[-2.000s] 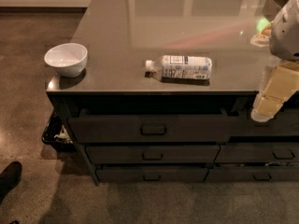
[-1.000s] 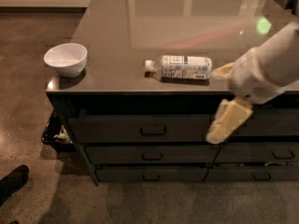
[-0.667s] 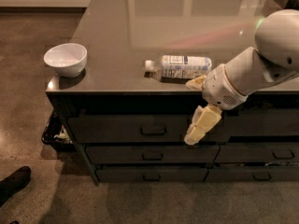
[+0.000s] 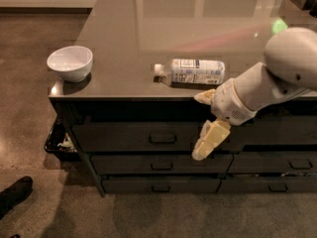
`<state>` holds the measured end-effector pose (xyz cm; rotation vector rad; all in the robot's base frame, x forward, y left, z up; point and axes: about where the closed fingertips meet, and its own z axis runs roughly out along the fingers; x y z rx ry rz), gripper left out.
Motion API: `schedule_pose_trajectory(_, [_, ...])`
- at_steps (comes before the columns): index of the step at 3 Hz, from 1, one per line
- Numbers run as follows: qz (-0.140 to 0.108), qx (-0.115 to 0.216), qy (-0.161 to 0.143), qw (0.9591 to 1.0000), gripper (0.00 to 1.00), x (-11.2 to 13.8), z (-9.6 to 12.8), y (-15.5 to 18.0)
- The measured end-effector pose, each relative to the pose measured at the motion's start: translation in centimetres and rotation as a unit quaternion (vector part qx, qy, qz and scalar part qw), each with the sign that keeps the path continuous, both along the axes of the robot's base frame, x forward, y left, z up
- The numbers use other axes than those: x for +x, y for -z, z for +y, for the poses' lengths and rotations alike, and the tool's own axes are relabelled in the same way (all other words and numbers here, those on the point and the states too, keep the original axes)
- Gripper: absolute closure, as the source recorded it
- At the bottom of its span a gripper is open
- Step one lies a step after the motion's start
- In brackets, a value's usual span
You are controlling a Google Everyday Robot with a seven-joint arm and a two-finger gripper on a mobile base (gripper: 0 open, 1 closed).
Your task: Open top drawer
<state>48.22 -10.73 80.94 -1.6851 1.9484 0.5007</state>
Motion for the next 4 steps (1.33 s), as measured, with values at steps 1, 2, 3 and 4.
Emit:
schedule_pose_trajectory(1, [0.003,0.017,-0.006,0.9998,0.00,0.0,1.0,2.6])
schedule_pose_trajectory(2, [0.014,0.016,-0.027,0.9994,0.00,0.7,2.1,3.7])
schedule_pose_trajectory(3, [0.015,0.016,-0.029,0.9993,0.00,0.7,2.2,3.7])
schedule_pose_trajectory(4, [0.014,0.023,-0.031,0.9992,0.00,0.6,2.7,4.6])
